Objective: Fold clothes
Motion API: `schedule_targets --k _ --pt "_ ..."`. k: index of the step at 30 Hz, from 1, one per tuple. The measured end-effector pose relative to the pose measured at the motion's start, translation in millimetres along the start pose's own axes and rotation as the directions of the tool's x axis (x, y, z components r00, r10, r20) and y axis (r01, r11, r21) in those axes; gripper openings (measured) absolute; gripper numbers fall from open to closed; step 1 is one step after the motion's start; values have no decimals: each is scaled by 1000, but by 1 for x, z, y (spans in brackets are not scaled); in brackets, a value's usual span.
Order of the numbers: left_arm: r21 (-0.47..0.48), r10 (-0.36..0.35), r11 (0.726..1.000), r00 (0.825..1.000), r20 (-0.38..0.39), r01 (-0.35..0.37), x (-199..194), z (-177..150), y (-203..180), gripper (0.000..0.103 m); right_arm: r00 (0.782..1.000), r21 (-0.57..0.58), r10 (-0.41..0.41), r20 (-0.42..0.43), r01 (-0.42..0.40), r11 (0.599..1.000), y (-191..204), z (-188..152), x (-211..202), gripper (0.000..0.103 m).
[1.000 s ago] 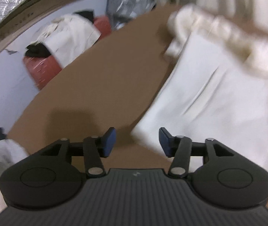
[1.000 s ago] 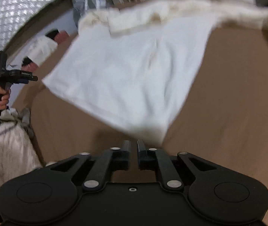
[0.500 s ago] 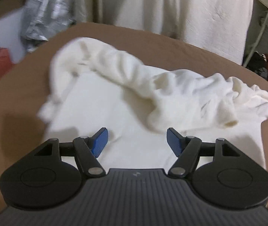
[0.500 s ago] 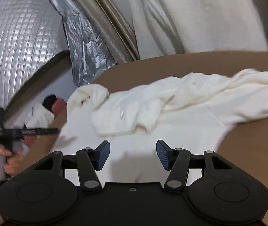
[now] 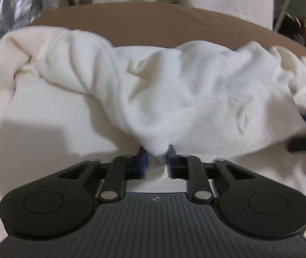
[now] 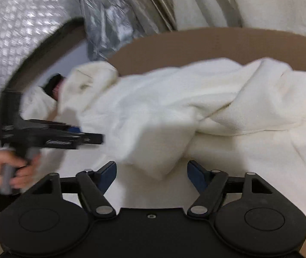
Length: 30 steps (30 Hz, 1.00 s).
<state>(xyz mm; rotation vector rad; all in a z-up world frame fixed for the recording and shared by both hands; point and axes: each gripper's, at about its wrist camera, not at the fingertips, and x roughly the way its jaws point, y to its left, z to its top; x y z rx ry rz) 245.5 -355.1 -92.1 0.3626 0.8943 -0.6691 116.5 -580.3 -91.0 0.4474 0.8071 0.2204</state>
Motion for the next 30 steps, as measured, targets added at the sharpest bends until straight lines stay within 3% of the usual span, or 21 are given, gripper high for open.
schedule_targets --k 1,2,3,5,7,8,9,10,11,13,15,17,20,22,25,27,30 --pt "36 21 999 1000 21 -22 -3 2 -6 13 1000 -9 -10 6 10 1000 1 2 6 72" --pt "71 41 996 998 43 -44 -5 4 -12 13 999 -41 -27 20 27 999 4 7 10 45" --pt "85 65 994 994 83 -72 -7 20 -13 12 998 -72 -46 36 49 996 7 13 14 24" --pt "106 110 986 980 165 -129 -9 55 -14 12 978 -150 -160 133 179 972 23 35 6 24" --pt "121 152 975 957 248 -186 -11 89 -15 18 928 -207 -263 265 321 924 37 73 -5 24" --pt "127 172 968 942 289 -216 -12 107 -16 35 901 -206 -298 315 371 905 40 94 -10 26" --pt "131 191 961 925 329 -245 -14 124 -16 76 883 -173 -337 326 406 897 33 123 -13 31" --pt "135 208 952 906 369 -274 -15 141 -17 93 864 -143 -383 327 446 884 23 143 -12 37" --pt "137 225 943 884 409 -303 -16 158 -17 99 843 -112 -428 326 484 868 13 162 -11 49" --pt "137 255 923 836 486 -360 -18 193 -18 98 808 -34 -499 312 535 844 -8 180 -12 52" --pt "216 173 924 848 500 -316 -14 167 -12 98 826 44 -483 289 493 869 -31 177 -21 52" --pt "298 151 898 862 485 -325 -3 132 -2 98 859 77 -429 282 425 902 -48 159 -34 57" --pt "380 184 849 880 438 -366 22 85 23 98 872 74 -416 258 411 909 -68 135 -38 65" --pt "367 226 849 889 397 -380 36 63 45 98 878 76 -416 234 410 909 -80 129 -35 66" --pt "271 249 900 913 324 -342 47 55 78 98 892 74 -402 209 395 916 -87 132 -27 72" --pt "207 244 927 921 302 -313 45 55 96 98 869 23 -443 219 450 893 -77 138 -17 93" --pt "107 233 957 934 271 -270 42 56 122 98 843 -90 -504 189 526 846 -60 142 15 92"
